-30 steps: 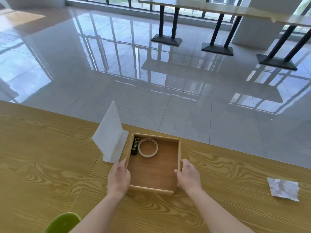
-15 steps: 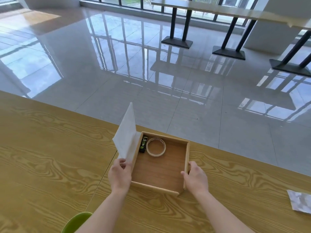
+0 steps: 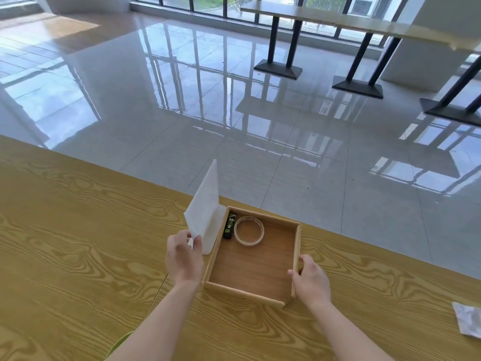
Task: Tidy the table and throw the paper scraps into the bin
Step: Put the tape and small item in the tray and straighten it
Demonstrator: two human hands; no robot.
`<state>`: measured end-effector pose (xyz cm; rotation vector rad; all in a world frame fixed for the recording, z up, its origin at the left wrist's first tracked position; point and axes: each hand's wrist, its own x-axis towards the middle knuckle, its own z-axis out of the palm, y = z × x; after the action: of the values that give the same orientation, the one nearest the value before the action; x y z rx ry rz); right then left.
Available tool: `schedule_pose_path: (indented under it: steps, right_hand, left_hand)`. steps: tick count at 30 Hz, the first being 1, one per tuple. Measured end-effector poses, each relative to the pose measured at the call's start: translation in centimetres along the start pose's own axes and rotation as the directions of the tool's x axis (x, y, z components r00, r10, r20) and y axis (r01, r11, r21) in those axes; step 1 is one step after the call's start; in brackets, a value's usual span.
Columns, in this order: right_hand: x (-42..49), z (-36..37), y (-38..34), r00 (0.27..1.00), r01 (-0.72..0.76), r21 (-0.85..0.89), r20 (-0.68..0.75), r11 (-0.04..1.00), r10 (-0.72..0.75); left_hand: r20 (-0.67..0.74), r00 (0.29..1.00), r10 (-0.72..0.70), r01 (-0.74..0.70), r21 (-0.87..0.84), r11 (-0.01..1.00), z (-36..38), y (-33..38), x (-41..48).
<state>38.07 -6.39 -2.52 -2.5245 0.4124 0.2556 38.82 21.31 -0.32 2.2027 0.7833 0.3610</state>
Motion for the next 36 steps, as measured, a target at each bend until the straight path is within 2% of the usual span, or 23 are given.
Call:
schedule_pose_path:
  steps: [4,15,36]
  right_hand:
    - [-0.2,0.2,-0.3,1.000,-0.011,0.016,0.010,1.000,0.010]
    - [-0.4,0.4,-0.7,1.000,-0.029,0.043,0.005,0.999,0.029]
    - [-0.8,0.5,-1.0,0.997,-0.075,0.024,0.020,0.997,0.074]
  left_hand:
    - [0.039,0.996,0.076,-0.076,0.011,0.997,-0.1,-0.4,0.2]
    - [0.078,0.991,0.111,-0.114,0.034,0.993,-0.5,-0.4,0.9]
    - [0.094,0.992,0.087,-0.088,0.009,0.996,-0.6,-0.9,1.4]
